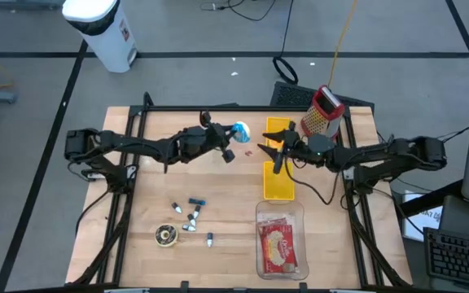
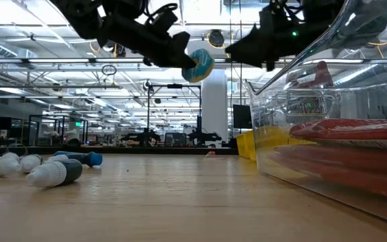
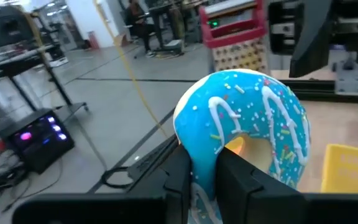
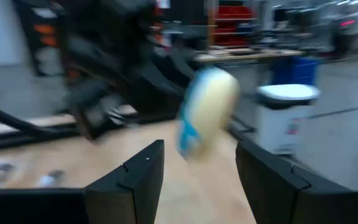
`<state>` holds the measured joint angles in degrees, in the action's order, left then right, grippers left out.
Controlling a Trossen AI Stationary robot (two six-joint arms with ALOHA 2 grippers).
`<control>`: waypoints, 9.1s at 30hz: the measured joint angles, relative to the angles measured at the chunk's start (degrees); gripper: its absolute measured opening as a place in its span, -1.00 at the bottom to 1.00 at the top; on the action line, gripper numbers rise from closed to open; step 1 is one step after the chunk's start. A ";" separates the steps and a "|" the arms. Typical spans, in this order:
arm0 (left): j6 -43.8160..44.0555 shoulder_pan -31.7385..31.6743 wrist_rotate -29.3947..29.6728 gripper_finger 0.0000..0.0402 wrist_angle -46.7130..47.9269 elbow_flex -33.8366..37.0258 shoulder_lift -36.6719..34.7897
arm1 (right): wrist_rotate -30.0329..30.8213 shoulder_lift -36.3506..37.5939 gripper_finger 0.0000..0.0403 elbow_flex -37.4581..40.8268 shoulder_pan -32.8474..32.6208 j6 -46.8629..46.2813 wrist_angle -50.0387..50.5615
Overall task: Pick & Place Food Item
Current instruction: Put the blue donut into the top yellow bin, then put the black donut into the top yellow bin
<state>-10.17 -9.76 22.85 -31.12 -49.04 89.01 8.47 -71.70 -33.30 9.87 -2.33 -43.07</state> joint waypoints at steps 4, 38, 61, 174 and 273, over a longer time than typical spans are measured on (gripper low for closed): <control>-0.72 -0.19 -3.19 -0.72 -1.43 0.07 1.46 | -2.55 -3.75 -0.07 -3.85 1.63 -2.12 0.75; 8.83 0.16 -7.51 0.12 -0.39 0.07 -0.31 | -2.44 -8.18 -0.93 -8.66 3.70 4.59 5.70; 7.90 -0.35 -7.58 0.52 7.26 0.02 -7.51 | -11.70 -0.73 -0.94 -1.15 27.41 0.85 24.85; 47.64 15.14 -21.27 0.53 75.31 0.04 -19.05 | 21.37 11.52 -0.15 0.35 0.19 13.57 23.91; 17.97 2.66 1.34 -0.62 -29.56 2.82 8.95 | 3.87 -4.91 0.30 0.30 -5.82 16.75 -10.31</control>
<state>7.79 -7.10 24.19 -60.68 -46.22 97.95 12.34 -76.61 -32.99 4.05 14.42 -53.38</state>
